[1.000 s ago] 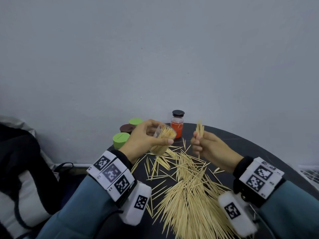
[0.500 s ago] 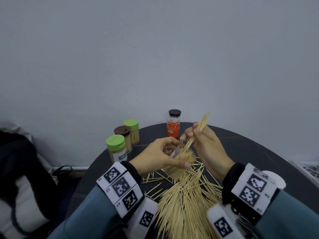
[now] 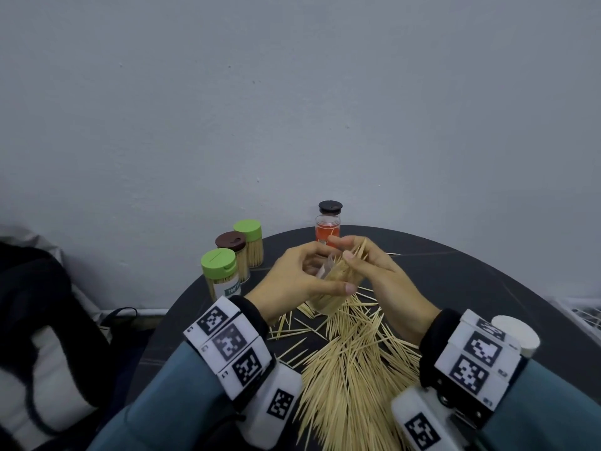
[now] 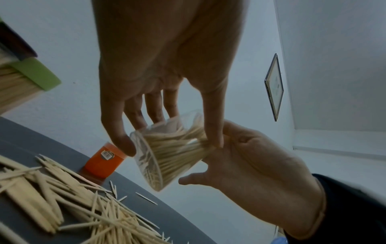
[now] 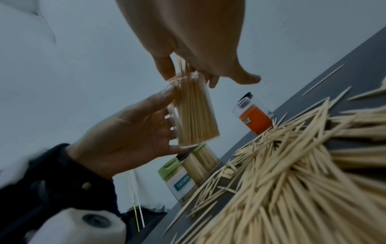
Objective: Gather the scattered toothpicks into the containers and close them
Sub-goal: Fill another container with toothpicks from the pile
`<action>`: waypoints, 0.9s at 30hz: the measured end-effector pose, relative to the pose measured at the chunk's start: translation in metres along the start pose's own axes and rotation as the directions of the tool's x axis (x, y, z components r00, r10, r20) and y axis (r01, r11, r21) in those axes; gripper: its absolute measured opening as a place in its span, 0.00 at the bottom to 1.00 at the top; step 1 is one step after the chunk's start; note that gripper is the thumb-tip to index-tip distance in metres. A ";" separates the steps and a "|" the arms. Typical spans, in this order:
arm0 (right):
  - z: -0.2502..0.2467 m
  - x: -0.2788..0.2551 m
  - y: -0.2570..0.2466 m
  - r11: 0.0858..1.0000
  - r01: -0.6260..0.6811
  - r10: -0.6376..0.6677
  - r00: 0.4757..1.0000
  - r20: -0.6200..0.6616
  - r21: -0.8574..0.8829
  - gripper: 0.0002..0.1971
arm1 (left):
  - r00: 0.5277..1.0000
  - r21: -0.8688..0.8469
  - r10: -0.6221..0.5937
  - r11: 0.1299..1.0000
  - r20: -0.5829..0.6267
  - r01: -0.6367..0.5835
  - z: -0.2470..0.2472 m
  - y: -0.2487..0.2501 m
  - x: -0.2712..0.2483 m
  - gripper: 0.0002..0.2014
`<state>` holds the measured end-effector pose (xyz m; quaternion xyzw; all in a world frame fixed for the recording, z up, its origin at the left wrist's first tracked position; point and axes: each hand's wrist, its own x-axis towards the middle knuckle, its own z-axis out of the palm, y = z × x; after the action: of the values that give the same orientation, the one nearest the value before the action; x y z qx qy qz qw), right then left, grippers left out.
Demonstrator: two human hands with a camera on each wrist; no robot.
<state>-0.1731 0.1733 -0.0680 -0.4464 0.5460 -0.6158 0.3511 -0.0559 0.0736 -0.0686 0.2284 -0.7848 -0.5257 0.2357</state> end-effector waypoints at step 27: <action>-0.010 0.005 -0.010 0.972 -0.018 0.015 1.000 -0.014 -0.234 0.17 | 0.983 0.127 0.170 0.979 -0.075 -0.160 -0.007 0.009 -0.002 0.27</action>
<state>-0.1835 0.1740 -0.0577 -0.4764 0.6206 -0.5471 0.2977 -0.0510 0.0733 -0.0584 0.1986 -0.8206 -0.4457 0.2976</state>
